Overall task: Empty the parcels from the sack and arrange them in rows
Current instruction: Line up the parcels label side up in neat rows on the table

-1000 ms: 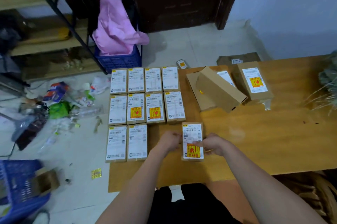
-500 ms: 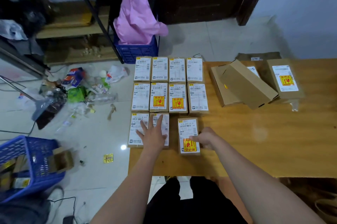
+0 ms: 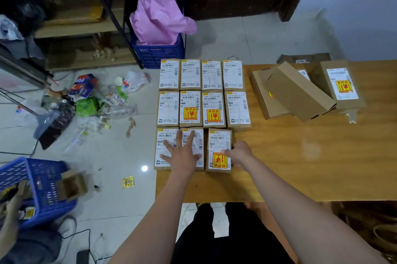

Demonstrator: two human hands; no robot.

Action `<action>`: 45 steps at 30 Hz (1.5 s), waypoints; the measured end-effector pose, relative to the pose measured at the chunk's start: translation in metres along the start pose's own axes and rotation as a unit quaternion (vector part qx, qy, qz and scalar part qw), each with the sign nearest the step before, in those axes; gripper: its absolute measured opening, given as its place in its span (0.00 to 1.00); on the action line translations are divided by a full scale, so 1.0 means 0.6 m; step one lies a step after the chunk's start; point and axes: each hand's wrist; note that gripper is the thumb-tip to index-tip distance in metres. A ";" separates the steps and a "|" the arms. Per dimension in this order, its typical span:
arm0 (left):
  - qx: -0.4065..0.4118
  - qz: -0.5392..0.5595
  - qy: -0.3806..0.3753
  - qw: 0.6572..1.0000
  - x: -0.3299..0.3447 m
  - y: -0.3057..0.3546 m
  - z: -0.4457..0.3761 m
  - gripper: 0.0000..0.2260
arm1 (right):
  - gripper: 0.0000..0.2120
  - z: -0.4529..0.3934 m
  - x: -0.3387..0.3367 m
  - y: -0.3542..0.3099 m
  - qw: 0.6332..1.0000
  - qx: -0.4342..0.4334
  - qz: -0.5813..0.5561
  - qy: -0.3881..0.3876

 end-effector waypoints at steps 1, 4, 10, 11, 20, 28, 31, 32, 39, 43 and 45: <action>0.002 0.000 0.000 1.000 0.000 0.000 -0.001 0.37 | 0.15 0.003 0.004 -0.003 1.000 -0.007 0.004 0.005; 0.001 -0.003 0.000 1.000 -0.002 0.000 -0.002 0.37 | 0.14 0.003 0.015 -0.010 0.999 -0.034 0.034 0.016; 0.000 -0.009 0.001 1.000 -0.003 0.001 -0.002 0.36 | 0.16 0.002 0.010 -0.018 0.994 -0.051 0.092 0.004; -0.004 -0.001 0.004 1.000 -0.005 0.002 -0.003 0.35 | 0.17 0.003 0.005 -0.019 0.994 -0.052 0.093 0.002; 0.032 0.117 0.043 0.992 -0.052 0.127 -0.009 0.29 | 0.10 0.021 -0.136 -0.070 0.973 -0.141 0.068 0.172; 0.144 0.151 0.006 0.978 -0.072 0.324 -0.026 0.27 | 0.29 0.005 -0.335 -0.124 0.849 -0.189 0.243 0.428; 0.153 0.170 -0.009 0.973 -0.070 0.376 -0.022 0.26 | 0.39 -0.019 -0.395 -0.113 0.878 -0.144 0.266 0.372; 0.153 0.181 -0.014 0.971 -0.069 0.391 -0.019 0.26 | 0.41 -0.026 -0.409 -0.108 0.893 -0.125 0.266 0.342; 0.165 0.203 -0.042 0.964 -0.038 0.465 -0.010 0.26 | 0.19 -0.051 -0.462 -0.063 0.932 -0.100 0.257 0.234; 0.177 0.211 -0.040 0.960 -0.026 0.498 0.002 0.31 | 0.19 -0.030 -0.519 -0.045 0.941 -0.100 0.296 0.131; 0.174 0.205 -0.039 0.962 -0.020 0.513 0.003 0.36 | 0.20 -0.019 -0.550 -0.030 0.933 -0.103 0.332 0.092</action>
Point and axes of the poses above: each hand's wrist, its own z-axis away from the middle knuckle, its own x-axis out of the palm, y = z × x, and after that the axes turned 1 degree about -y, right-handed
